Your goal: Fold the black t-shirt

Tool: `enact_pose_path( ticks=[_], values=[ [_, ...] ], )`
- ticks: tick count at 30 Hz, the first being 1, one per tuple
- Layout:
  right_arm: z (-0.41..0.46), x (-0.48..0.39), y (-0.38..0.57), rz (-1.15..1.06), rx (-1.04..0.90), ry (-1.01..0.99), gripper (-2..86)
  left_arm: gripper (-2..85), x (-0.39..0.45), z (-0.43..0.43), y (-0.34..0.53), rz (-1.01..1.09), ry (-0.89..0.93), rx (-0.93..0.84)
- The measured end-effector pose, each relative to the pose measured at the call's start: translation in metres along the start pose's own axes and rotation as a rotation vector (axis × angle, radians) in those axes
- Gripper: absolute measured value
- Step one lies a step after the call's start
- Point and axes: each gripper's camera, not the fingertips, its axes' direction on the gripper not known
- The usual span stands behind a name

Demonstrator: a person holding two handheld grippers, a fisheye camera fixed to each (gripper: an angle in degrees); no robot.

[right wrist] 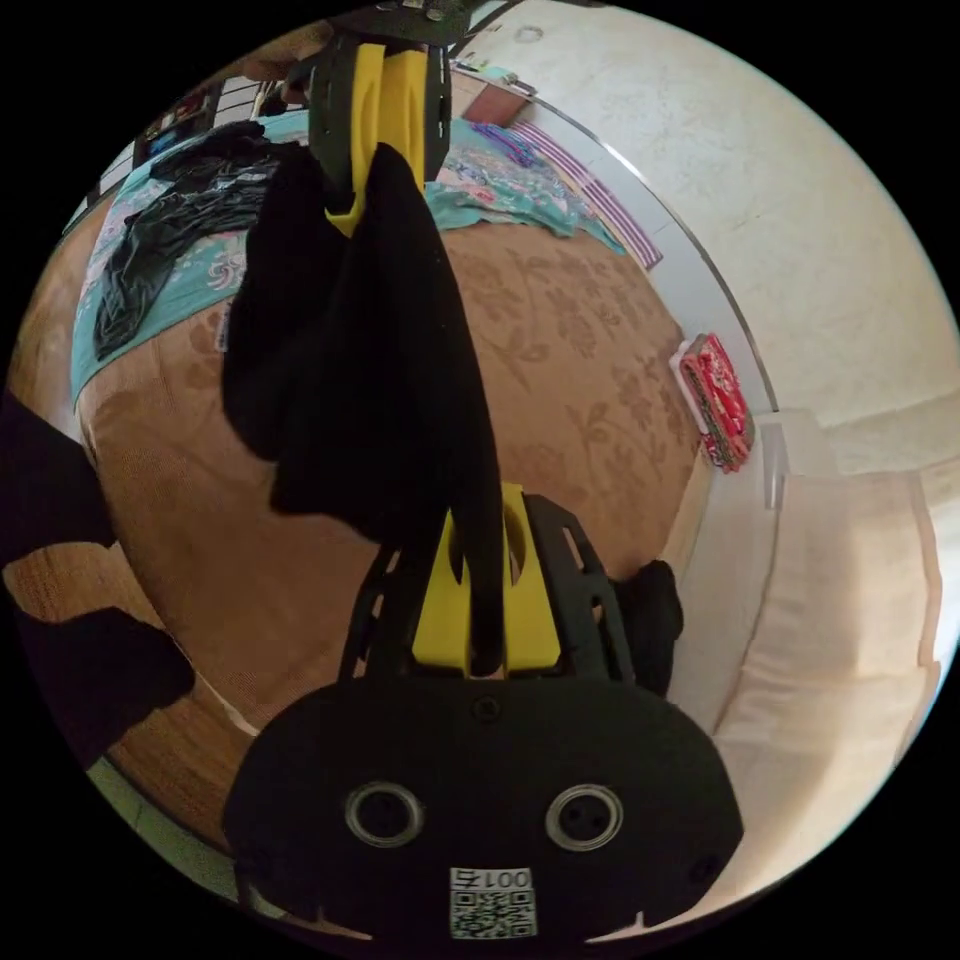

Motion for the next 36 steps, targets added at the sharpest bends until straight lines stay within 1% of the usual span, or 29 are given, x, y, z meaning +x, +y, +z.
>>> enact_pose_path(
  ticks=[2, 3, 4, 5, 6, 7, 8, 9, 11, 12, 13, 14, 15, 16, 17, 18, 20, 21, 22, 23, 25, 26, 27, 28, 30, 32, 34, 36],
  values=[
    [0.008, 0.066, 0.020, 0.002, -0.032, 0.037, 3.8, 5.4, -0.012, -0.013, -0.047, 0.018, -0.030, 0.045],
    [0.011, 0.084, 0.026, 0.001, -0.039, 0.061, 3.8, 5.4, -0.022, -0.021, -0.081, 0.023, -0.068, 0.077],
    [0.017, 0.123, 0.036, 0.005, -0.047, 0.114, 3.6, 5.4, -0.033, -0.029, -0.116, 0.012, -0.094, 0.102],
    [0.023, 0.163, 0.046, 0.006, -0.053, 0.168, 3.4, 5.4, -0.038, -0.034, -0.133, 0.001, -0.105, 0.115],
    [0.026, 0.184, 0.050, 0.005, -0.061, 0.191, 3.4, 5.4, -0.049, -0.043, -0.165, -0.035, -0.121, 0.145],
    [0.031, 0.223, 0.058, 0.008, -0.078, 0.221, 3.2, 5.4, -0.059, -0.052, -0.195, -0.069, -0.145, 0.170],
    [0.033, 0.262, 0.066, 0.015, -0.092, 0.246, 3.0, 5.4, -0.063, -0.056, -0.209, -0.090, -0.168, 0.185],
    [0.034, 0.280, 0.069, 0.024, -0.105, 0.253, 2.9, 5.4, -0.067, -0.064, -0.234, -0.116, -0.231, 0.224],
    [0.033, 0.339, 0.084, 0.092, -0.166, 0.273, 2.7, 5.4, -0.068, -0.070, -0.268, -0.097, -0.348, 0.275],
    [0.033, 0.350, 0.089, 0.115, -0.185, 0.285, 2.5, 5.5, -0.067, -0.071, -0.288, -0.065, -0.428, 0.324],
    [0.035, 0.366, 0.098, 0.145, -0.243, 0.312, 2.3, 5.6, -0.065, -0.067, -0.306, -0.014, -0.495, 0.372],
    [0.040, 0.374, 0.108, 0.161, -0.312, 0.348, 2.0, 5.6, -0.064, -0.064, -0.314, 0.016, -0.521, 0.393],
    [0.044, 0.375, 0.114, 0.164, -0.349, 0.365, 1.8, 5.8, -0.063, -0.055, -0.330, 0.088, -0.554, 0.427],
    [0.055, 0.374, 0.125, 0.166, -0.435, 0.377, 1.5, 6.0, -0.063, -0.042, -0.343, 0.168, -0.568, 0.448],
    [0.070, 0.368, 0.135, 0.170, -0.517, 0.361, 1.1, 6.1, -0.063, -0.034, -0.349, 0.202, -0.566, 0.454],
    [0.079, 0.363, 0.140, 0.174, -0.548, 0.346, 0.8, 6.3, -0.063, -0.015, -0.361, 0.264, -0.554, 0.456],
    [0.126, 0.333, 0.156, 0.130, -0.678, 0.268, 0.0, 6.3, -0.062, 0.016, -0.373, 0.341, -0.502, 0.420],
    [0.138, 0.326, 0.160, 0.113, -0.711, 0.242, -0.1, 6.2, -0.062, 0.035, -0.378, 0.371, -0.426, 0.360],
    [0.156, 0.313, 0.165, 0.094, -0.747, 0.173, -0.2, 6.0, -0.061, 0.050, -0.379, 0.381, -0.376, 0.291],
    [0.163, 0.308, 0.168, 0.106, -0.736, 0.117, -0.2, 5.9, -0.062, 0.054, -0.377, 0.372, -0.359, 0.280],
    [0.164, 0.313, 0.170, 0.133, -0.718, 0.092, 0.0, 6.1, -0.075, 0.053, -0.360, 0.300, -0.284, 0.365],
    [0.160, 0.324, 0.172, 0.194, -0.695, 0.062, 0.2, 6.2, -0.080, 0.051, -0.356, 0.283, -0.257, 0.381],
    [0.158, 0.331, 0.173, 0.227, -0.684, 0.037, 0.3, 6.3, -0.092, 0.045, -0.349, 0.277, -0.182, 0.394],
    [0.152, 0.343, 0.175, 0.279, -0.662, -0.019, 0.7, 6.5, -0.105, 0.040, -0.345, 0.281, -0.099, 0.384],
    [0.143, 0.360, 0.178, 0.348, -0.622, -0.089, 1.8, 6.4, -0.122, 0.032, -0.338, 0.303, 0.003, 0.346],
    [0.134, 0.377, 0.181, 0.425, -0.596, -0.175, 5.4, 6.5, -0.136, 0.026, -0.330, 0.351, 0.093, 0.284],
    [0.129, 0.383, 0.183, 0.444, -0.590, -0.255, 9.1, 6.4, -0.155, 0.023, -0.314, 0.377, 0.208, 0.188],
    [0.122, 0.384, 0.186, 0.448, -0.575, -0.338, 11.4, 6.3, -0.168, 0.019, -0.293, 0.368, 0.273, 0.174]
  ],
)
